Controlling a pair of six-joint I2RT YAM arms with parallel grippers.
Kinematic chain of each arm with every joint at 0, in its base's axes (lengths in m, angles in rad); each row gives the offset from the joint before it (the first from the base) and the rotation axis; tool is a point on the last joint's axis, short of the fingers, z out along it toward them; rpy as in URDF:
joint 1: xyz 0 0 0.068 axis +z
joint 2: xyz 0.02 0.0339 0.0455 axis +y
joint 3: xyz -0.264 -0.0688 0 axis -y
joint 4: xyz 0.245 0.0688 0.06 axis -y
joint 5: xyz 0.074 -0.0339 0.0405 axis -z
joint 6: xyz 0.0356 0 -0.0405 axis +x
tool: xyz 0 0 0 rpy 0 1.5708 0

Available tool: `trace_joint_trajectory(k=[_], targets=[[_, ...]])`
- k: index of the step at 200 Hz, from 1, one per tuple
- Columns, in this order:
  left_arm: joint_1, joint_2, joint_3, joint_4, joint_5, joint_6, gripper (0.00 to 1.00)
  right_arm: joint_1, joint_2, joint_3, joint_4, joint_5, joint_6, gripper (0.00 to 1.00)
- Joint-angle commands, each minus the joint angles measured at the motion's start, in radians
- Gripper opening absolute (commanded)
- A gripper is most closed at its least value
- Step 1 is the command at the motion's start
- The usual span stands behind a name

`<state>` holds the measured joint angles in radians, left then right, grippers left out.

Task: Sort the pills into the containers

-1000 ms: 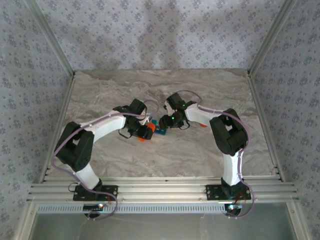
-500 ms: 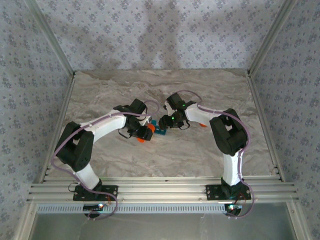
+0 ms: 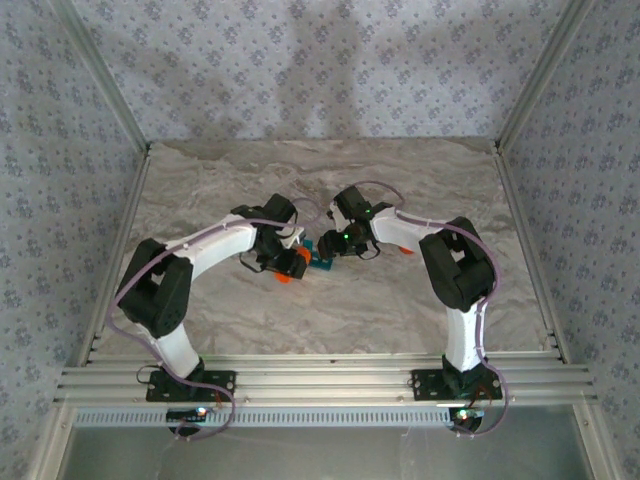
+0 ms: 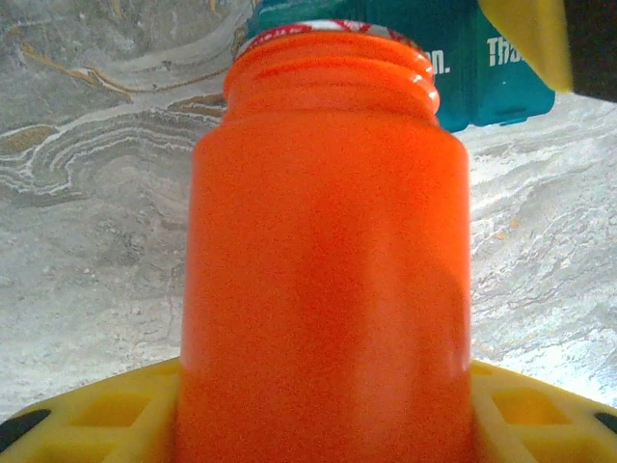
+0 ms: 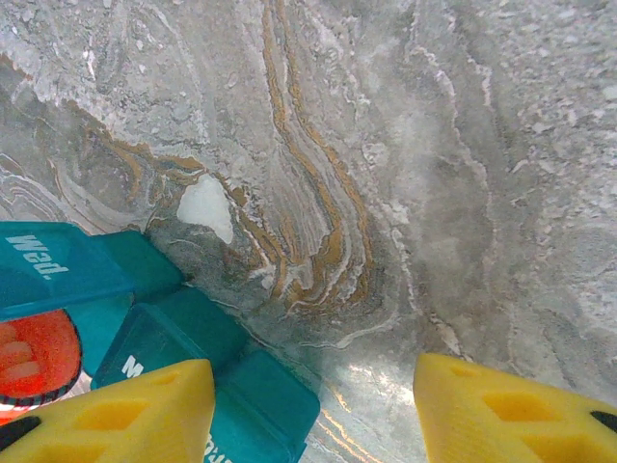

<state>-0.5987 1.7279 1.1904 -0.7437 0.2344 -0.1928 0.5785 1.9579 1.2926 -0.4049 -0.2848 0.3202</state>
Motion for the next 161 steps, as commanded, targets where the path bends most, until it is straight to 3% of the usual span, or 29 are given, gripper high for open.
trace_joint_trajectory(k=[1, 161], targets=[[-0.005, 0.027, 0.034, -0.083, -0.039, 0.022, 0.0, 0.003, 0.027, -0.013, -0.026, -0.003, -0.019, 0.59], [-0.005, 0.071, 0.11, -0.157, -0.061, 0.056, 0.0, 0.004, 0.037, -0.008, -0.033, 0.0, -0.029, 0.59]])
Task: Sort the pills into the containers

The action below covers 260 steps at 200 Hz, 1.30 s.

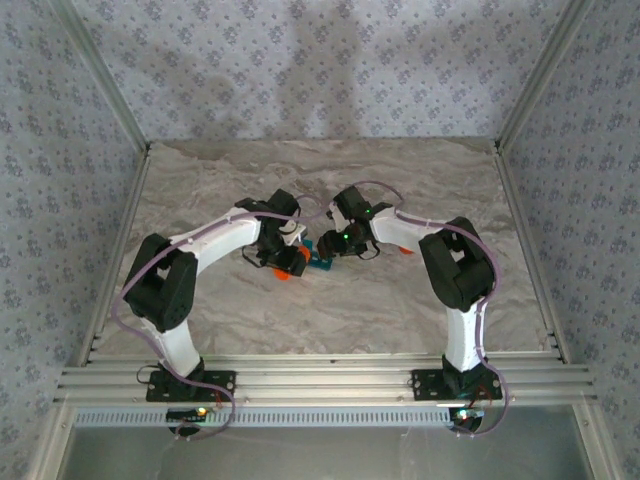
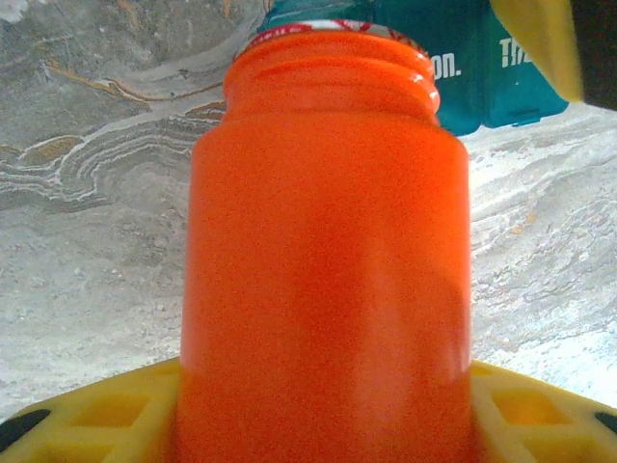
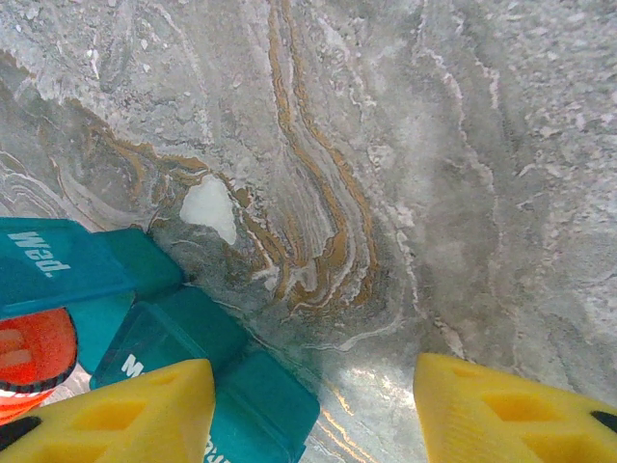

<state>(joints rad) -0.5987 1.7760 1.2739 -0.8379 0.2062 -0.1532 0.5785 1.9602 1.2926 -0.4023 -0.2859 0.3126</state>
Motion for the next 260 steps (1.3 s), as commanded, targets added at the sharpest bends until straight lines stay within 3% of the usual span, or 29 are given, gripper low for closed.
trace_joint_trajectory(k=[1, 260], targets=[[-0.004, 0.023, 0.026, -0.063, -0.034, 0.017, 0.0, 0.004, 0.034, -0.008, -0.036, 0.001, -0.022, 0.59], [-0.027, 0.084, 0.122, -0.154, -0.049, 0.056, 0.0, 0.004, 0.049, 0.004, -0.044, -0.004, -0.027, 0.59]])
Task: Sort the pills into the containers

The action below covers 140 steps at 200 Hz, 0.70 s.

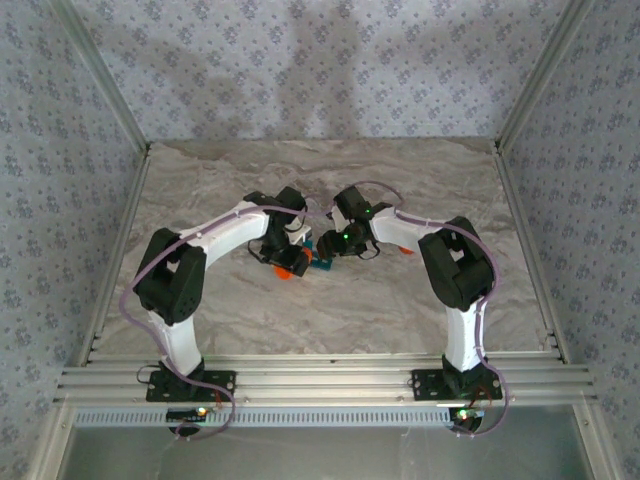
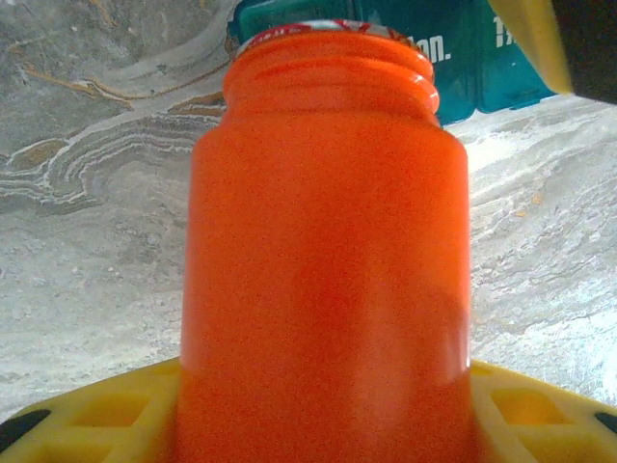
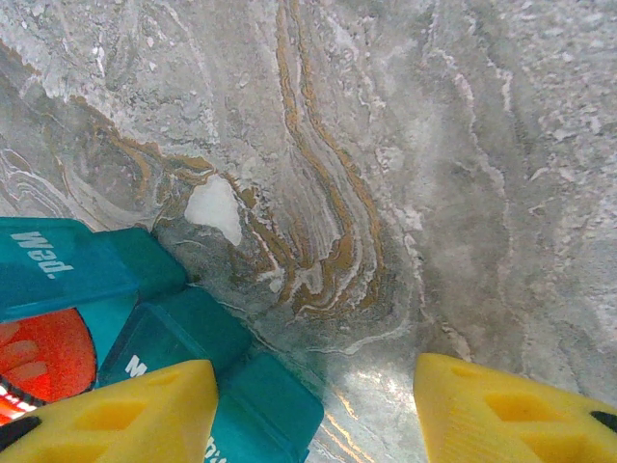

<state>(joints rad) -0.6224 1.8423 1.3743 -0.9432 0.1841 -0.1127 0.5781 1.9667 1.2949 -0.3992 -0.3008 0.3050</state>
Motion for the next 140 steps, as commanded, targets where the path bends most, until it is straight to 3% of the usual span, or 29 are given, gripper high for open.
trace_joint_trajectory(k=[1, 140], targets=[[-0.004, 0.018, 0.023, -0.049, -0.026, 0.016, 0.0, 0.004, 0.043, 0.002, -0.047, 0.012, -0.02, 0.59], [-0.002, 0.026, 0.078, -0.105, -0.077, 0.033, 0.0, 0.004, 0.044, -0.002, -0.048, 0.009, -0.024, 0.59]])
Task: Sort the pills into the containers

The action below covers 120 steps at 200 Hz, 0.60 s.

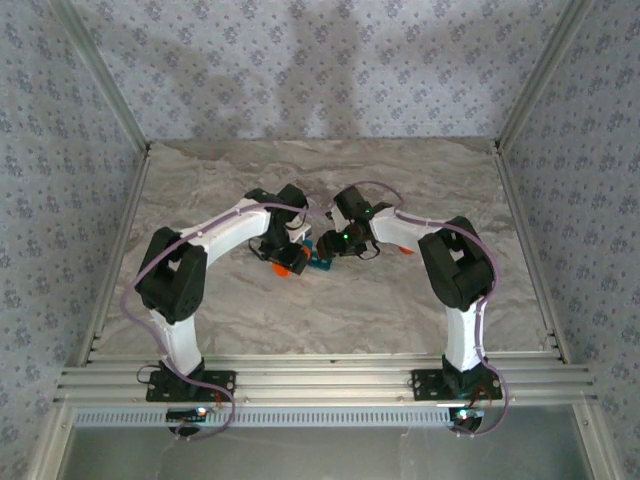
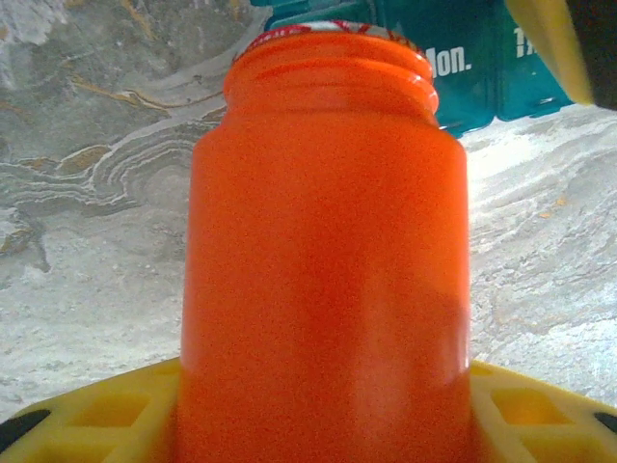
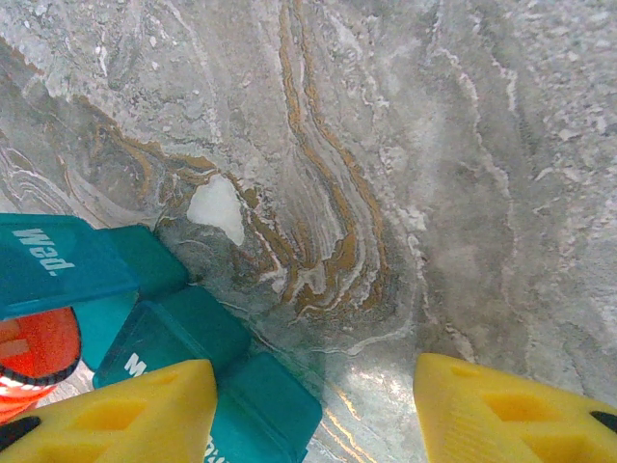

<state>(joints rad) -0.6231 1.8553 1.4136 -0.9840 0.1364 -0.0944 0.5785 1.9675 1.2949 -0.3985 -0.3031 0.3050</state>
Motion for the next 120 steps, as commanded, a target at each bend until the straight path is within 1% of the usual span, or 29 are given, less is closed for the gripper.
trace_joint_trajectory(k=[1, 120], targets=[[-0.002, 0.013, 0.039, -0.065, -0.028, 0.015, 0.0, 0.003, 0.044, -0.002, -0.048, 0.012, -0.023, 0.58], [-0.005, 0.057, 0.091, -0.107, -0.002, 0.039, 0.0, 0.004, 0.048, 0.004, -0.049, 0.012, -0.024, 0.58]])
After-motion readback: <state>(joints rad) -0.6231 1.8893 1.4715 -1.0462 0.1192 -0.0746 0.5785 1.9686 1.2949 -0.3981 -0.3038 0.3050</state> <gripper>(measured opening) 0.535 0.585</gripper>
